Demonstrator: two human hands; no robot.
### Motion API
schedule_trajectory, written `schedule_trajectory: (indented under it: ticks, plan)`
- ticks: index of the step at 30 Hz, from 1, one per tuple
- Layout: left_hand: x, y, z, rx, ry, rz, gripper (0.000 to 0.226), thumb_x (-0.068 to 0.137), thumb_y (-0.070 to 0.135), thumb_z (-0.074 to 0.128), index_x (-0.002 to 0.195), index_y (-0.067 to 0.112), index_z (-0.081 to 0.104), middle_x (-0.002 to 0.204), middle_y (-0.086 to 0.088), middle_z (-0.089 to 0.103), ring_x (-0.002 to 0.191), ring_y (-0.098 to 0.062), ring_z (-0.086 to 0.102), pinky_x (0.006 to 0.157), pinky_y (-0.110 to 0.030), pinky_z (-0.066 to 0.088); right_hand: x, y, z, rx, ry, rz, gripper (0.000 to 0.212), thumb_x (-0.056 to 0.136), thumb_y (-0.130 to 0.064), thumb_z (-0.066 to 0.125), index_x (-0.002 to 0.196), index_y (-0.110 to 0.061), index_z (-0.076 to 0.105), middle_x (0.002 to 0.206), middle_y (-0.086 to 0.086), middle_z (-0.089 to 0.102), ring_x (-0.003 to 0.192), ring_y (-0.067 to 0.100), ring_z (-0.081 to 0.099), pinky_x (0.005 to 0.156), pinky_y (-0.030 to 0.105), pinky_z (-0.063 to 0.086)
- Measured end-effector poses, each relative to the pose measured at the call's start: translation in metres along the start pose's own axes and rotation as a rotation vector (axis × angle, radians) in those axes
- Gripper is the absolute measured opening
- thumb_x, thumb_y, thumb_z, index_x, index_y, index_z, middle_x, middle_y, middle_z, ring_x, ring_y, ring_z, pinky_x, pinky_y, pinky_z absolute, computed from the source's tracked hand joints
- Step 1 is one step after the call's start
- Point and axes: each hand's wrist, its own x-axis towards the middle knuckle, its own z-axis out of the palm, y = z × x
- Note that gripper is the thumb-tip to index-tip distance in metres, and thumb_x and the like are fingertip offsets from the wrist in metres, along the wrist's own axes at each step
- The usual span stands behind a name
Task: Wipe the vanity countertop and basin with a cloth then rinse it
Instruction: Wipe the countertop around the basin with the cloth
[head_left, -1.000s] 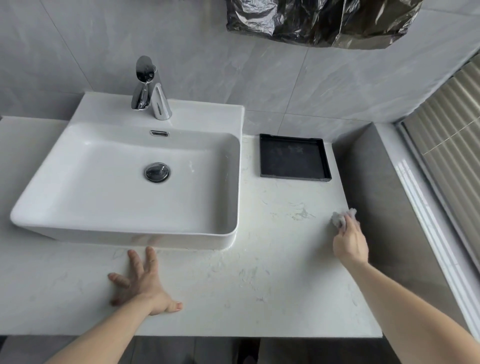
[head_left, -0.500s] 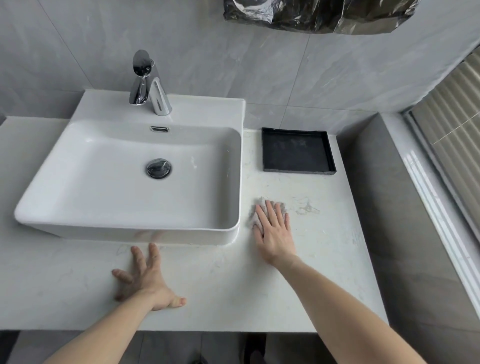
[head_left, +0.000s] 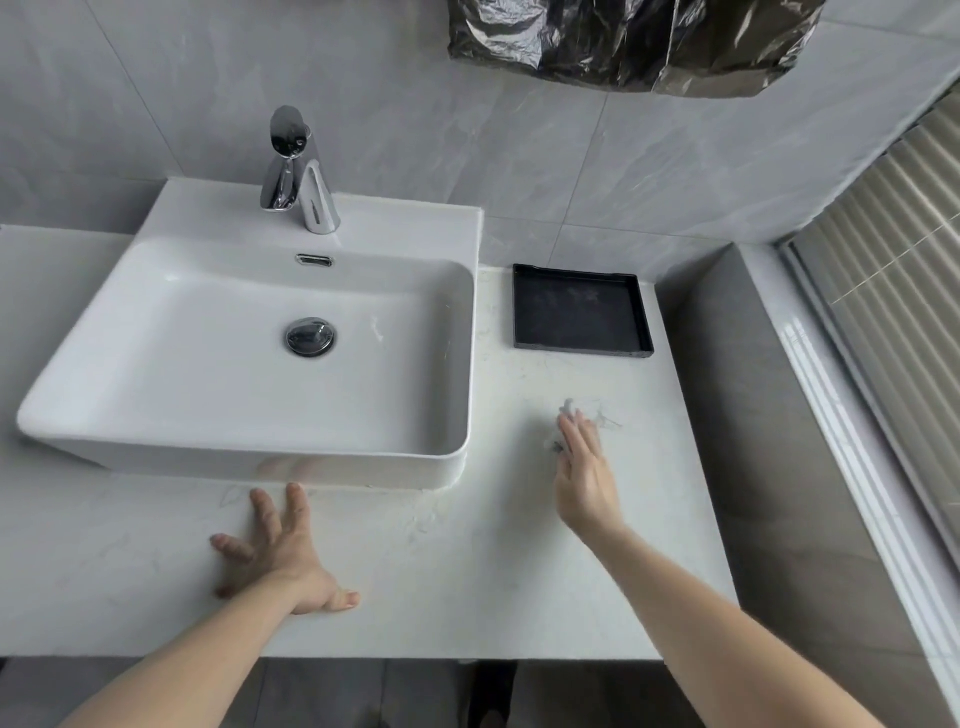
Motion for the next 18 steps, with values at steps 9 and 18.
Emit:
schedule_trajectory:
  ticks: [9, 18]
  plan:
    - [0.007, -0.002, 0.003, 0.006, 0.004, 0.004, 0.169, 0.032, 0.073, 0.084, 0.139, 0.043, -0.043, 0.150, 0.009, -0.049, 0.143, -0.056, -0.018, 0.111, -0.067, 0.031, -0.034, -0.006, 0.052, -0.159, -0.153, -0.123, 0.060, 0.104, -0.030, 0.035, 0.162, -0.029, 0.017, 0.170, -0.008, -0.004, 0.156, 0.018, -0.015, 0.125, 0.042, -0.010]
    - [0.005, -0.002, 0.003, -0.019, 0.003, 0.020, 0.168, 0.035, 0.070, 0.086, 0.140, 0.042, -0.042, 0.149, 0.008, -0.050, 0.142, -0.056, -0.021, 0.111, -0.068, 0.029, -0.019, 0.107, -0.072, -0.182, 0.034, 0.398, 0.057, 0.098, -0.004, 0.036, 0.155, -0.015, 0.036, 0.168, 0.003, 0.021, 0.156, 0.023, 0.014, 0.126, 0.043, 0.017]
